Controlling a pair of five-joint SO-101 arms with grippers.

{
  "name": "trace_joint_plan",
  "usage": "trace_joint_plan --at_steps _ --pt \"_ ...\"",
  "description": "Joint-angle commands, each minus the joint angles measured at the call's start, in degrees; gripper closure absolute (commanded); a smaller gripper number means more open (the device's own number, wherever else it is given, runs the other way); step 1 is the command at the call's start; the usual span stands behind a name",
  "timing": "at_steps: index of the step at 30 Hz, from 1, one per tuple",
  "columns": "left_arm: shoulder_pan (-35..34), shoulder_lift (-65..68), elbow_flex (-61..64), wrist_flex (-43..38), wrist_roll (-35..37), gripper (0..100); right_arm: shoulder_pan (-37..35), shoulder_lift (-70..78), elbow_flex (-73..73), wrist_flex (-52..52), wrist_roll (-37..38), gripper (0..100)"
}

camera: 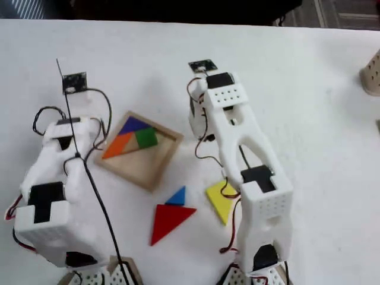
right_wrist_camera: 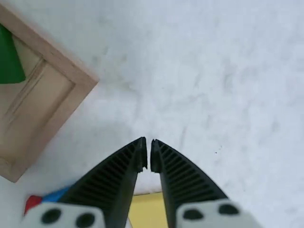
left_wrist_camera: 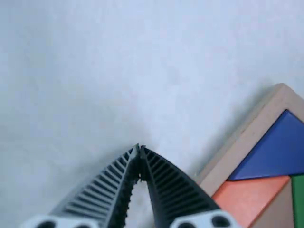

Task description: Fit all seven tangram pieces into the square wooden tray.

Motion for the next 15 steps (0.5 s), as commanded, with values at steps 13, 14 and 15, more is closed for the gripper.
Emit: trace_joint_plan --at_steps 13,14,15 --pt "7.9 -0.4 -1.2 14.8 0.1 98 0.7 -6.1 0.5 -0.7 0.6 98.1" --pt "7.9 -0.4 -1.3 15.3 0.1 98 0.7 -6.1 0.5 -0.7 0.6 98.1" --pt "7.9 -0.4 -1.3 15.6 0.1 98 0.7 -6.1 0.5 -0.7 0.6 98.1"
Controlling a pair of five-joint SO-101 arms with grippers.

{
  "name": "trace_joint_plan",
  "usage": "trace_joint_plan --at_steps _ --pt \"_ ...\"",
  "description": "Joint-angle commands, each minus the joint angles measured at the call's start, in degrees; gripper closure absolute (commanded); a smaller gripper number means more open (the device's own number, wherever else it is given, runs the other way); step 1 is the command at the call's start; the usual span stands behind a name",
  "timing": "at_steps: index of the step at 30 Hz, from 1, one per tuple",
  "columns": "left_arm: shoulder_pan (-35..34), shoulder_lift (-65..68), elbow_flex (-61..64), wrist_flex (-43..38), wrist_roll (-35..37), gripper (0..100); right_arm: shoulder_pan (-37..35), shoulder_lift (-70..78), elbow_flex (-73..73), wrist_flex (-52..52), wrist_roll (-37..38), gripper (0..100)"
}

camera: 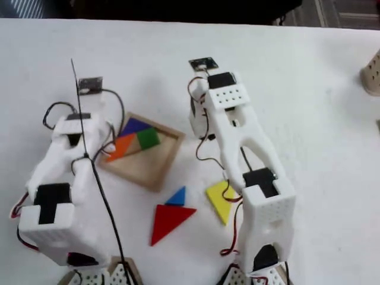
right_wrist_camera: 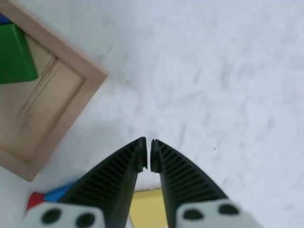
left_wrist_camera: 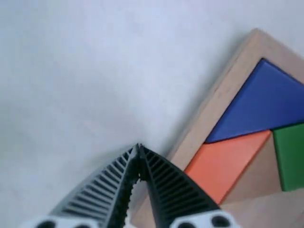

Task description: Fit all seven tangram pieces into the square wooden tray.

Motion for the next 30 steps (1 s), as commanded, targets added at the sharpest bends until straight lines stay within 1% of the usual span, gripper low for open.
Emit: trace_joint_plan --at_steps 1,7,15,21,30 --pt "2.9 -0.3 0.6 3.6 0.2 98 0.7 -3.9 -0.7 -0.5 0.6 98.1" --pt "6.1 -0.3 0.6 6.9 0.2 98 0.7 -4.0 -0.7 -0.5 0.6 98.1" --pt "6.3 -0.3 0.6 6.9 0.2 98 0.3 -4.0 -0.7 -0.5 0.7 98.1" --pt "8.8 -1.8 2.6 6.5 0.1 98 0.3 -4.0 -0.8 -1.0 0.7 98.1" --pt "11.3 -10.7 12.1 -1.8 0.1 98 0.2 -4.0 -0.3 -0.9 0.7 98.1"
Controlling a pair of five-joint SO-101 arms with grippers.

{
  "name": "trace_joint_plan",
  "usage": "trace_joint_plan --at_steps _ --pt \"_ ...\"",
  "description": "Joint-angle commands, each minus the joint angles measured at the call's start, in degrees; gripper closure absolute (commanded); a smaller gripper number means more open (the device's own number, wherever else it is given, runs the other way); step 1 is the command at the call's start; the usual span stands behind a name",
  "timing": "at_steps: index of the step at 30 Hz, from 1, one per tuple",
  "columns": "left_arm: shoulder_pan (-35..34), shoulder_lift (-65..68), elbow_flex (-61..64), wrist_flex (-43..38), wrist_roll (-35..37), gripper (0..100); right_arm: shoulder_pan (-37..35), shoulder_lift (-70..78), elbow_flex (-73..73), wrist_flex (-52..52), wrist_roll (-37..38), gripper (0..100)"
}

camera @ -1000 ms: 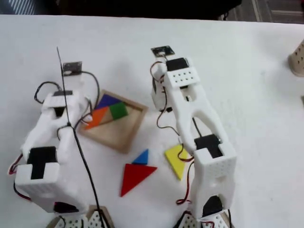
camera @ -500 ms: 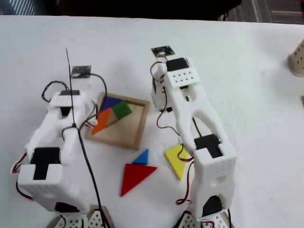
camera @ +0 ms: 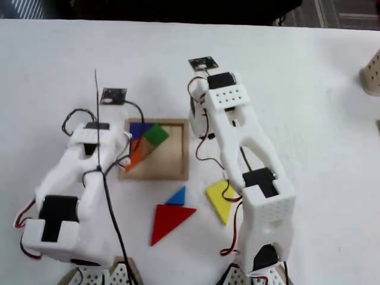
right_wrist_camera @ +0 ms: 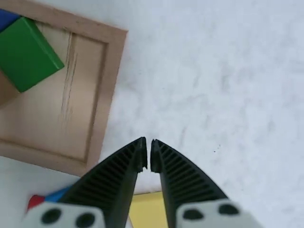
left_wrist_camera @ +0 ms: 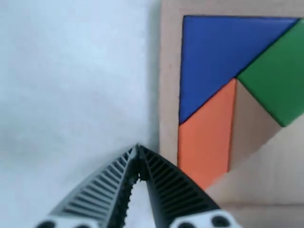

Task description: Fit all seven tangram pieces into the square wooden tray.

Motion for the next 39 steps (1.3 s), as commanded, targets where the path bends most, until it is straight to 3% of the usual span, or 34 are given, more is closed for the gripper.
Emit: trace_joint_plan --at_steps 1,9,17,22,27,33,39 --pt "2.9 -4.5 3.8 -3.9 0.1 98 0.1 -4.0 -0.1 0.0 0.7 98.1" --pt "-8.2 -6.5 3.7 -16.9 0.6 98 -6.5 -10.4 13.8 -2.5 0.2 98.1" --pt "-8.9 -6.5 3.7 -18.2 0.6 98 -8.5 -31.7 42.4 -18.9 2.2 98.1" --pt "-8.9 -6.5 3.7 -18.2 0.6 98 -10.6 -39.9 53.6 -27.5 -7.5 93.0" --pt "-10.8 -6.4 3.6 -20.7 0.6 98 -18.2 -40.1 56.6 -28.5 -15.1 78.4" --pt "-11.6 -6.4 3.6 -21.9 0.6 98 -22.1 -34.7 55.4 -30.4 -20.6 77.2" --pt "-11.7 -6.2 2.4 -22.0 0.6 98 -24.1 -23.8 47.4 -24.7 -23.0 77.2"
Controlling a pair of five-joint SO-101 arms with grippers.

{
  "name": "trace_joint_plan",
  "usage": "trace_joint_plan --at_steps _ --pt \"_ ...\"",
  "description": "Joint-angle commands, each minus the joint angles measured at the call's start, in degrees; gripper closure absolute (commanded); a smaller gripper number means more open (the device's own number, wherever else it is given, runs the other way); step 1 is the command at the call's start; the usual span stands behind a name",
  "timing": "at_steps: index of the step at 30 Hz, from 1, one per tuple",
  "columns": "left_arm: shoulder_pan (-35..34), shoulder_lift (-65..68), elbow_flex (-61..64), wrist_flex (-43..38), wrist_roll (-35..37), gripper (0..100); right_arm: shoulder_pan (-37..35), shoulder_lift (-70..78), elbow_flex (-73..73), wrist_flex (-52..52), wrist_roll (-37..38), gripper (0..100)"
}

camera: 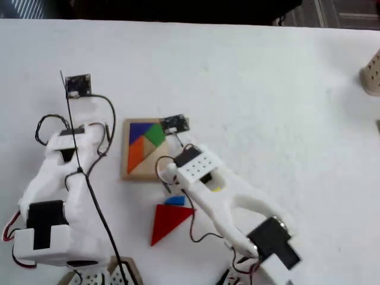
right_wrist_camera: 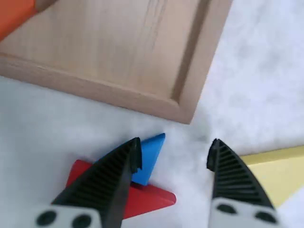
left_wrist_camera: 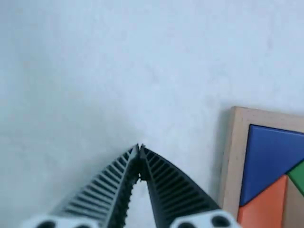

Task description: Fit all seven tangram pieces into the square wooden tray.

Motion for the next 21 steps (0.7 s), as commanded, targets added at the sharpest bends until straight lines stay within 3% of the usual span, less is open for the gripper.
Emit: trace_joint_plan --at_steps 1,13,21 --pt "-0.7 -2.4 -1.7 -1.9 0.5 98 -2.8 4.4 -6.6 4.4 -0.6 77.2" --pt "-2.2 9.1 -13.6 6.2 0.5 98 -6.7 6.6 -10.2 7.8 -0.4 77.2" --pt "-2.4 9.3 -13.8 6.3 0.5 98 -6.5 6.6 -10.5 9.1 -0.3 81.2"
